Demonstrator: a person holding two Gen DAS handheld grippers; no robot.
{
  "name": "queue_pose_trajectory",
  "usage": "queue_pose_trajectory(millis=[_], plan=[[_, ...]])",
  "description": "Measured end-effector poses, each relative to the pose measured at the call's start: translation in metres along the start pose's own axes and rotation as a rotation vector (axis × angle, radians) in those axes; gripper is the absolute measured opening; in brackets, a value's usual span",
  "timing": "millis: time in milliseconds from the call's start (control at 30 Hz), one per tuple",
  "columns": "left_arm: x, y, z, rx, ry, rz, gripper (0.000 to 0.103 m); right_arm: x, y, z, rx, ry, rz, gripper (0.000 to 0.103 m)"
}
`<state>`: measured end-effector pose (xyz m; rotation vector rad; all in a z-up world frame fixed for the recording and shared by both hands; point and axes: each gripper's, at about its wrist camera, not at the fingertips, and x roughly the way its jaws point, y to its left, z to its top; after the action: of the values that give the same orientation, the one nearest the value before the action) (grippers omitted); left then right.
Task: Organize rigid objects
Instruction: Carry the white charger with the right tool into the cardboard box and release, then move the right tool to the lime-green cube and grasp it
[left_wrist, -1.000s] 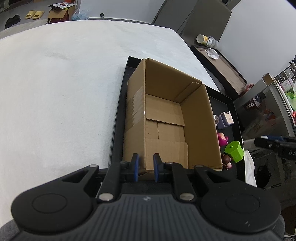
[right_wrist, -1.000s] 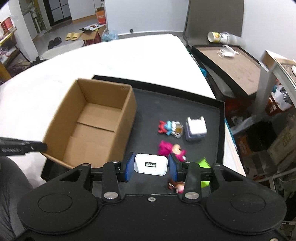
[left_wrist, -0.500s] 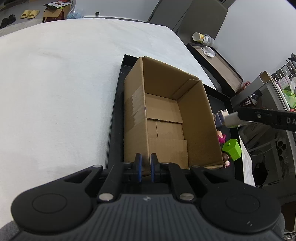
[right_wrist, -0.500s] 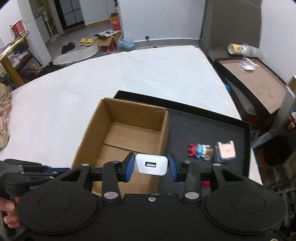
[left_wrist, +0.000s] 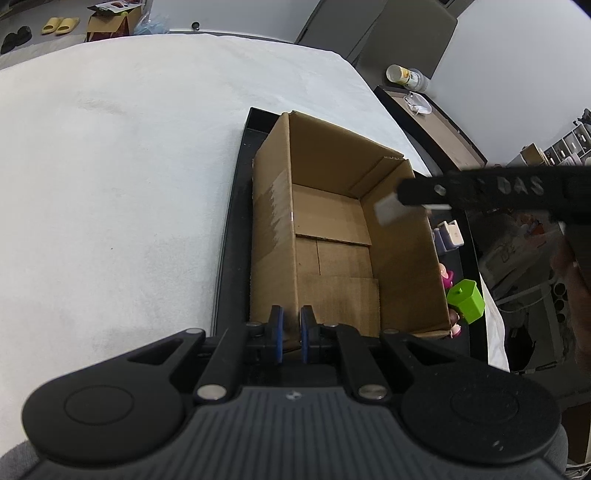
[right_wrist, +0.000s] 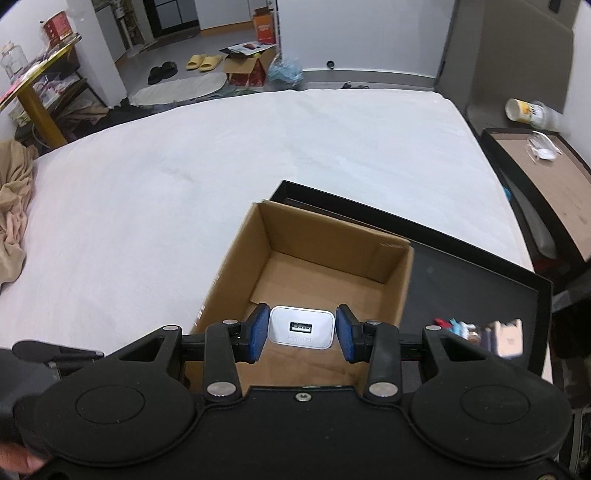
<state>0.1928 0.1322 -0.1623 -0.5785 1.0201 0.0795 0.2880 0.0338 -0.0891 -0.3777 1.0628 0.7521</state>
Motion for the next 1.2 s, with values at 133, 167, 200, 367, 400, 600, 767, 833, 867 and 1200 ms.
queue_pose_trajectory(millis=[133, 167, 200, 367, 400, 600, 767, 833, 867, 1200], plan=[[0.002, 0.005, 0.001, -0.006, 0.005, -0.013, 0.009, 0.01, 0.008, 0.011, -0.017, 0.009, 0.0, 0.039], [0.002, 0.006, 0.001, -0.01, 0.005, -0.021, 0.009, 0.012, 0.009, 0.014, -0.02, 0.011, 0.0, 0.039], [0.002, 0.007, 0.001, -0.015, 0.004, -0.029, 0.009, 0.014, 0.01, 0.016, -0.022, 0.012, -0.002, 0.039], [0.002, 0.01, 0.001, -0.024, 0.003, -0.045, 0.009, 0.025, 0.015, 0.027, -0.039, 0.022, -0.004, 0.039], [0.002, 0.01, 0.002, -0.024, 0.002, -0.047, 0.009, 0.027, 0.015, 0.029, -0.041, 0.026, -0.007, 0.039], [0.002, 0.017, 0.002, -0.046, -0.002, -0.065, 0.01, 0.03, 0.017, 0.041, -0.023, 0.005, -0.024, 0.041], [0.001, 0.016, 0.0, -0.04, -0.004, -0.06, 0.01, 0.017, 0.014, 0.041, -0.009, -0.029, -0.004, 0.042], [0.002, 0.014, 0.0, -0.035, -0.004, -0.05, 0.01, 0.012, 0.009, 0.037, -0.001, -0.035, -0.012, 0.043], [0.002, 0.013, 0.0, -0.032, -0.003, -0.049, 0.01, 0.008, 0.006, 0.033, 0.005, -0.038, -0.013, 0.045], [0.002, 0.009, 0.0, -0.018, 0.001, -0.014, 0.01, -0.016, -0.027, 0.008, 0.093, -0.059, -0.007, 0.051]])
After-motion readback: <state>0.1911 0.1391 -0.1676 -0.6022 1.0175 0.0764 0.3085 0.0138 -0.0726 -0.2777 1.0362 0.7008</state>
